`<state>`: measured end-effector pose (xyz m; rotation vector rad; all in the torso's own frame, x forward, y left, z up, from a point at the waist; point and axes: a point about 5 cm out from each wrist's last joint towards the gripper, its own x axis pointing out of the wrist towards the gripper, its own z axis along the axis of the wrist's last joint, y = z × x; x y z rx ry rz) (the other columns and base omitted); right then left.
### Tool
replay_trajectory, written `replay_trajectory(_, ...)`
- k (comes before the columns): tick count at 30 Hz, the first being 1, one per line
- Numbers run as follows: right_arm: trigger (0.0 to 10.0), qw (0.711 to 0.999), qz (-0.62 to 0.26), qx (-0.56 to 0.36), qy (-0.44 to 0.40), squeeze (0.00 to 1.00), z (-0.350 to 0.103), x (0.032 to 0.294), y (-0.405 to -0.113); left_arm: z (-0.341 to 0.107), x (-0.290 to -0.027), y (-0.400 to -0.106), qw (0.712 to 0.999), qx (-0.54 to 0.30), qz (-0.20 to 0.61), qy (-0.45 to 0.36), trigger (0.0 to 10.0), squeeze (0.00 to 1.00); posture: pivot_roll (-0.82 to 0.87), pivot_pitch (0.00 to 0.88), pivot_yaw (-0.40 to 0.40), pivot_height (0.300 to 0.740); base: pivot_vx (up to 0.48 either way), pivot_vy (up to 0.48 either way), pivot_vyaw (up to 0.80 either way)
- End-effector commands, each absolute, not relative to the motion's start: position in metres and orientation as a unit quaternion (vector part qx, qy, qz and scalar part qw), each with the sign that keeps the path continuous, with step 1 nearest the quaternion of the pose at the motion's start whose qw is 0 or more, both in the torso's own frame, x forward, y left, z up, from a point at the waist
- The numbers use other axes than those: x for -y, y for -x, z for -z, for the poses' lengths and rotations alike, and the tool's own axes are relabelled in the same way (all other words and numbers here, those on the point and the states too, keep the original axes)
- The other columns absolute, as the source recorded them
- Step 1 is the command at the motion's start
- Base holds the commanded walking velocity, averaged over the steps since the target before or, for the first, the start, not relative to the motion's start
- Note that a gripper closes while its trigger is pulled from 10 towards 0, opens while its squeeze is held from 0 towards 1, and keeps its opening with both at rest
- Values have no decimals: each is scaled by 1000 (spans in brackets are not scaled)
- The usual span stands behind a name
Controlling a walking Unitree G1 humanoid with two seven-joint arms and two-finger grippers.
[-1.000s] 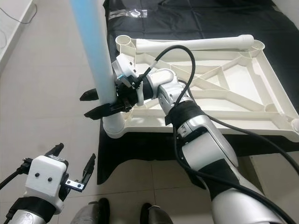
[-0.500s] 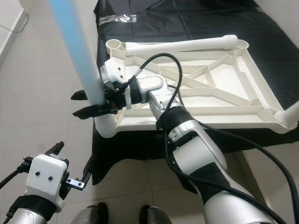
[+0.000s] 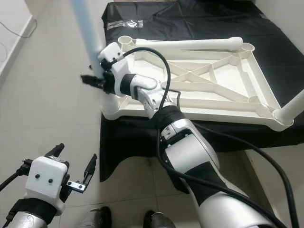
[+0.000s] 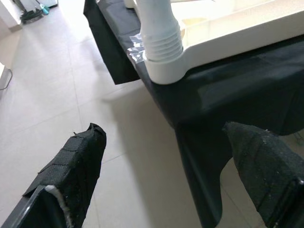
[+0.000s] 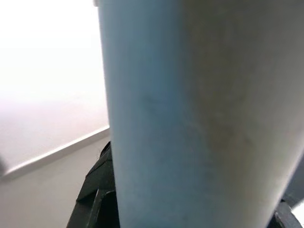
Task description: Building children table
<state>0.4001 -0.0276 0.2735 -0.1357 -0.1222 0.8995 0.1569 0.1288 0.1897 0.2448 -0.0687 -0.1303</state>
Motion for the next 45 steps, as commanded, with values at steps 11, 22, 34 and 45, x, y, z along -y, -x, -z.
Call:
replay_trajectory(11, 0, 998, -54, -23, -12, 0, -209, 69, -412, -186, -130, -157, 990, 27, 63, -126, 10000, 0, 171, 290, -60, 740, 0, 0, 0)
replay_trajectory(22, 0, 980, 198, -26, -17, 0, -199, 56, -394, -186, -131, -159, 990, 30, 61, -127, 10000, 0, 170, 293, -61, 740, 0, 0, 0)
replay_trajectory(34, 0, 939, 343, -10, -38, 0, -212, 73, -391, -185, -129, -159, 990, 30, 58, -125, 10000, 0, 167, 284, -72, 740, 0, 0, 0)
replay_trajectory(45, 0, 991, 129, -31, -31, 0, -207, 40, -397, -184, -126, -159, 990, 31, 62, -122, 10000, 0, 154, 268, -75, 740, 0, 0, 0)
